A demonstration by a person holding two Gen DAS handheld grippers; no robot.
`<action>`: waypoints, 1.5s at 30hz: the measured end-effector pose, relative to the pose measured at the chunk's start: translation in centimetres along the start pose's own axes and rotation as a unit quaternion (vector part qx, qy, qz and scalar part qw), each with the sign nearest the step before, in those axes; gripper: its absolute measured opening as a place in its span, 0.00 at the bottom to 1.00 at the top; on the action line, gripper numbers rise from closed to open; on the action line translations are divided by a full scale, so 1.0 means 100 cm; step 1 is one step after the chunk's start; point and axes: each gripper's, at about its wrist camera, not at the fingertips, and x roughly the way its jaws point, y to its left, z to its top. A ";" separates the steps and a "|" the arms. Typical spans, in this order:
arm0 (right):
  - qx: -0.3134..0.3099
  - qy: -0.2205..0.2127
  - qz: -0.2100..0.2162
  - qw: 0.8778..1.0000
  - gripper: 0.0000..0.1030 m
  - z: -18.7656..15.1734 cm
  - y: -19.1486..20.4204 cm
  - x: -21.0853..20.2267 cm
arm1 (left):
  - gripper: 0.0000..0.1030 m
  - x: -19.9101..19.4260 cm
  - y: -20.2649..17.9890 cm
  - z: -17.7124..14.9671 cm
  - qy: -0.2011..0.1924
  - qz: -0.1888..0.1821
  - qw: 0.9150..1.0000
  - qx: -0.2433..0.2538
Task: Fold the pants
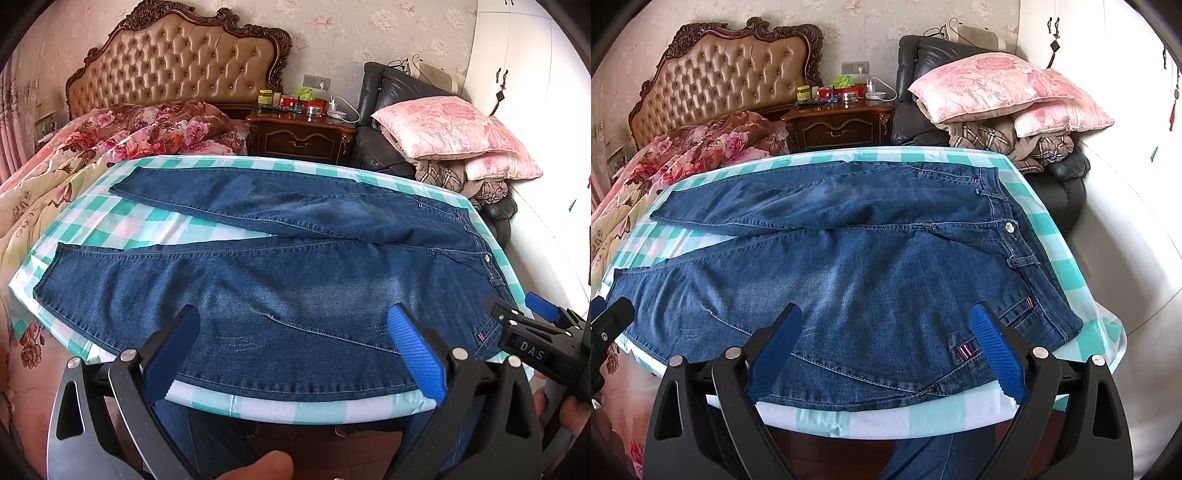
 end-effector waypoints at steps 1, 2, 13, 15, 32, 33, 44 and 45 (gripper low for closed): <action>0.000 0.000 0.000 1.000 0.87 0.000 0.000 0.000 | 0.99 0.000 0.000 0.000 0.000 0.001 1.000 0.000; 0.000 0.000 0.000 1.000 0.87 0.000 0.000 0.000 | 0.99 0.000 0.000 0.000 0.000 0.000 1.000 0.000; -0.001 0.002 -0.001 1.000 0.87 -0.001 -0.001 0.001 | 0.99 0.000 0.000 0.000 0.000 0.000 1.000 0.000; -0.001 0.002 -0.001 1.000 0.87 -0.001 -0.001 0.002 | 0.99 0.000 0.001 0.000 0.000 0.000 1.000 0.000; -0.001 0.001 -0.003 1.000 0.87 -0.002 -0.002 0.002 | 0.99 0.000 0.001 -0.001 0.001 -0.001 1.000 -0.001; -0.001 0.002 -0.003 1.000 0.87 -0.002 -0.002 0.002 | 0.99 0.000 0.000 -0.001 0.001 -0.001 1.000 -0.001; -0.002 0.002 -0.004 1.000 0.87 -0.002 -0.002 0.002 | 0.99 0.001 0.000 -0.001 0.000 -0.001 1.000 -0.001; -0.002 0.002 -0.004 1.000 0.87 -0.002 -0.002 0.002 | 0.99 0.000 0.000 -0.001 0.001 -0.001 1.000 -0.001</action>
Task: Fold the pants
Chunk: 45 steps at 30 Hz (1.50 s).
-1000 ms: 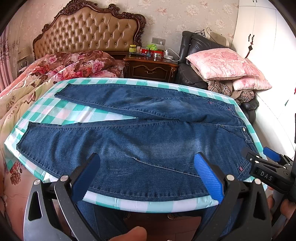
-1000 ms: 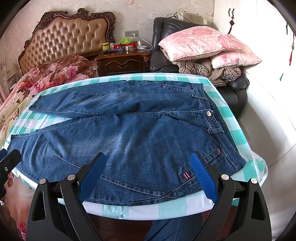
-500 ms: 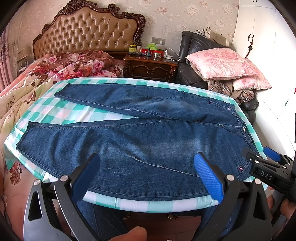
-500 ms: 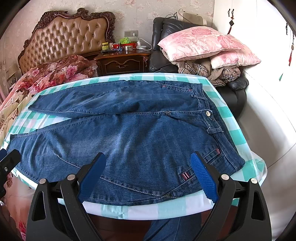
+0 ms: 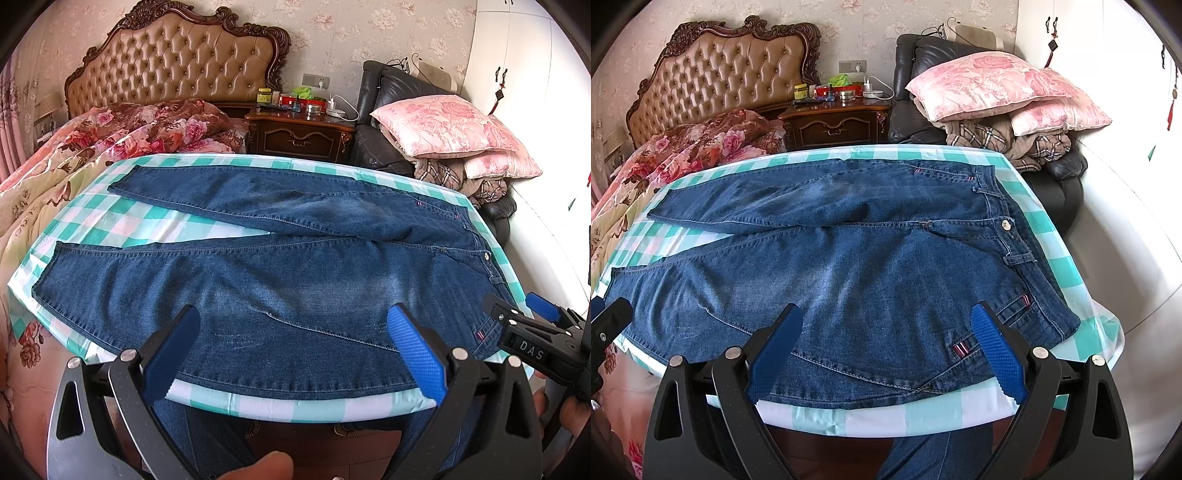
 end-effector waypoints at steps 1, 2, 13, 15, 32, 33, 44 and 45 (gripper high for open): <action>0.000 0.000 0.000 1.000 0.87 0.000 0.000 0.000 | 0.99 0.000 0.000 0.000 0.000 0.000 1.000 0.000; 0.000 0.000 0.000 1.000 0.87 0.000 0.000 0.000 | 0.99 0.000 0.000 0.000 0.000 0.000 1.000 0.000; 0.000 0.002 0.000 1.000 0.87 -0.001 -0.001 0.001 | 0.99 0.000 0.000 -0.001 0.002 0.000 1.000 0.000; 0.000 0.003 0.000 1.000 0.87 -0.003 -0.002 0.002 | 0.99 0.001 -0.001 -0.003 0.003 -0.001 1.000 0.000; 0.077 0.094 0.047 0.991 0.87 0.148 -0.170 0.192 | 0.99 0.062 0.020 -0.009 0.060 -0.008 0.998 -0.019; 0.066 0.105 0.050 0.991 0.87 0.162 -0.176 0.212 | 0.99 0.067 0.023 -0.009 0.066 -0.006 0.998 -0.022; 0.053 0.144 0.030 0.988 0.74 0.223 -0.214 0.332 | 0.99 0.105 0.073 0.001 0.101 0.048 0.992 -0.057; 0.046 0.146 0.032 0.988 0.72 0.224 -0.212 0.337 | 0.99 0.108 0.078 0.004 0.101 0.054 0.992 -0.058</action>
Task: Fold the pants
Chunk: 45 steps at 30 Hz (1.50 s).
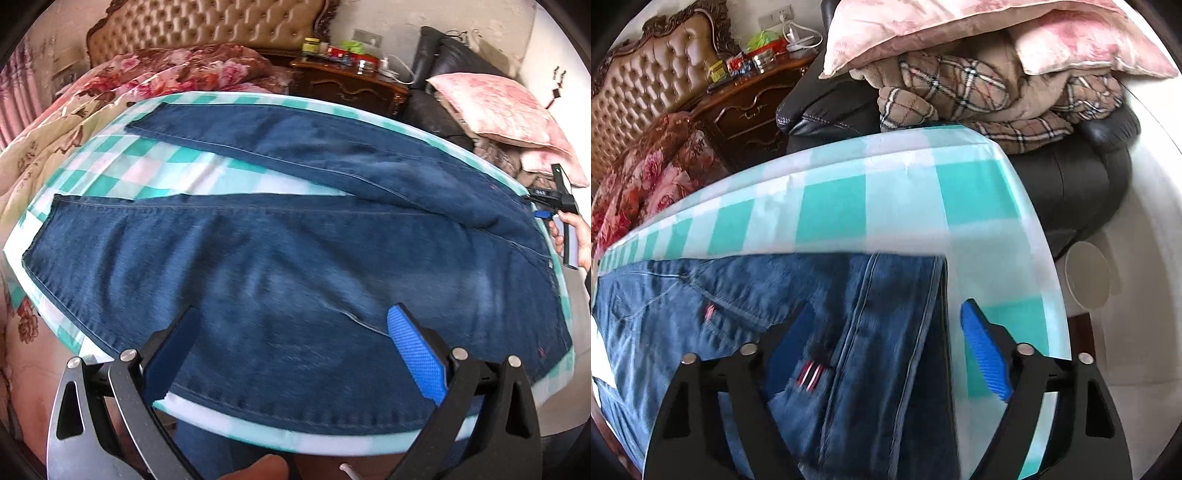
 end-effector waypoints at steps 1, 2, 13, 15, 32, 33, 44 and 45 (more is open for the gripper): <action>-0.015 -0.003 -0.003 1.000 0.72 0.001 0.003 0.003 | 0.99 0.001 0.003 0.003 0.000 0.003 1.000 -0.001; -0.029 -0.006 -0.010 0.999 0.70 0.001 0.007 0.005 | 0.99 0.003 0.006 0.008 -0.001 0.004 1.000 -0.001; -0.067 -0.121 0.054 0.989 0.14 -0.015 0.033 -0.096 | 0.98 0.042 0.042 0.080 -0.008 -0.004 1.000 -0.020; -0.078 -0.160 0.085 0.980 0.14 -0.034 0.045 -0.142 | 0.98 0.048 0.053 0.092 -0.005 -0.019 0.999 -0.042; -0.064 -0.153 0.274 0.947 0.14 -0.245 0.056 -0.252 | 0.38 0.174 0.143 0.212 0.070 -0.252 0.918 -0.298; -0.062 -0.154 0.274 0.947 0.14 -0.246 0.056 -0.252 | 0.34 0.186 0.147 0.214 0.079 -0.251 0.912 -0.314; -0.051 -0.162 0.282 0.944 0.14 -0.232 0.040 -0.258 | 0.31 0.226 0.188 0.232 0.072 -0.211 0.896 -0.383; -0.050 -0.162 0.281 0.944 0.14 -0.231 0.039 -0.258 | 0.31 0.230 0.188 0.235 0.077 -0.205 0.897 -0.384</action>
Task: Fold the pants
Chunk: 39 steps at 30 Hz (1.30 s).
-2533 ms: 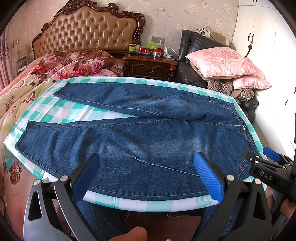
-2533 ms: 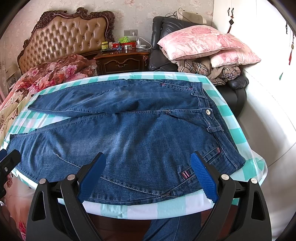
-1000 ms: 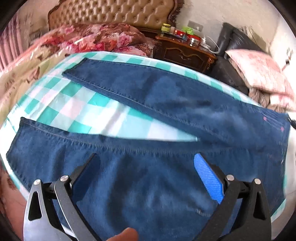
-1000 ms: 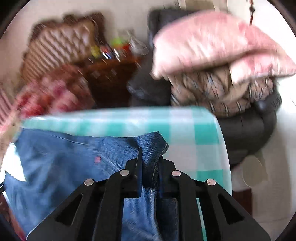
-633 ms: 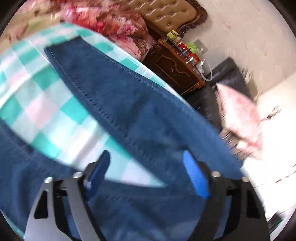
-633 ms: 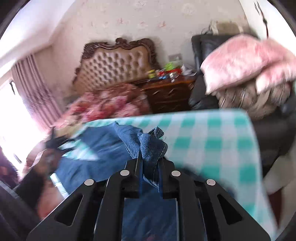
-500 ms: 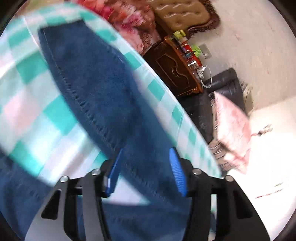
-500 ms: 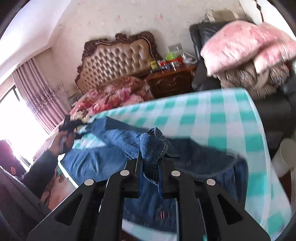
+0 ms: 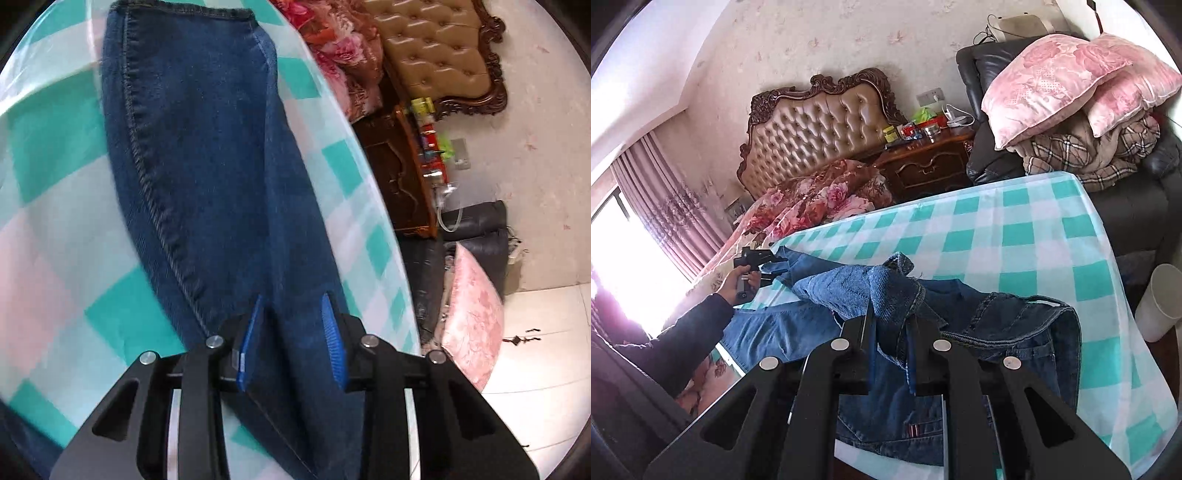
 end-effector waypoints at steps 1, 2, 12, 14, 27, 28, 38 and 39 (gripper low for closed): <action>0.000 0.000 -0.002 1.000 0.14 0.000 0.000 0.000 | 0.31 0.004 -0.001 0.007 0.000 -0.004 1.000 -0.005; 0.002 0.000 -0.002 1.000 0.14 0.001 -0.001 -0.001 | 0.31 0.006 -0.001 0.012 0.000 -0.006 1.000 -0.009; 0.025 0.007 -0.020 0.999 0.14 0.008 -0.028 -0.017 | 0.02 -0.109 -0.017 -0.009 -0.055 -0.055 0.996 0.047; 0.056 0.016 -0.029 0.998 0.15 -0.001 -0.045 -0.024 | 0.02 -0.159 -0.001 -0.044 -0.077 -0.058 0.993 0.061; 0.321 0.017 -0.054 0.945 0.65 -0.124 -0.121 -0.047 | 0.02 -0.205 0.175 -0.188 -0.052 -0.043 0.998 -0.002; 0.328 0.008 -0.047 0.943 0.65 -0.127 -0.119 -0.050 | 0.02 -0.204 0.174 -0.188 -0.052 -0.045 0.998 0.001; 0.298 0.030 -0.104 0.949 0.65 -0.124 -0.103 -0.032 | 0.10 -0.199 0.188 -0.191 -0.051 -0.064 0.997 -0.011; 0.286 0.034 -0.120 0.950 0.64 -0.124 -0.103 -0.028 | 0.10 -0.196 0.189 -0.190 -0.050 -0.066 0.996 -0.014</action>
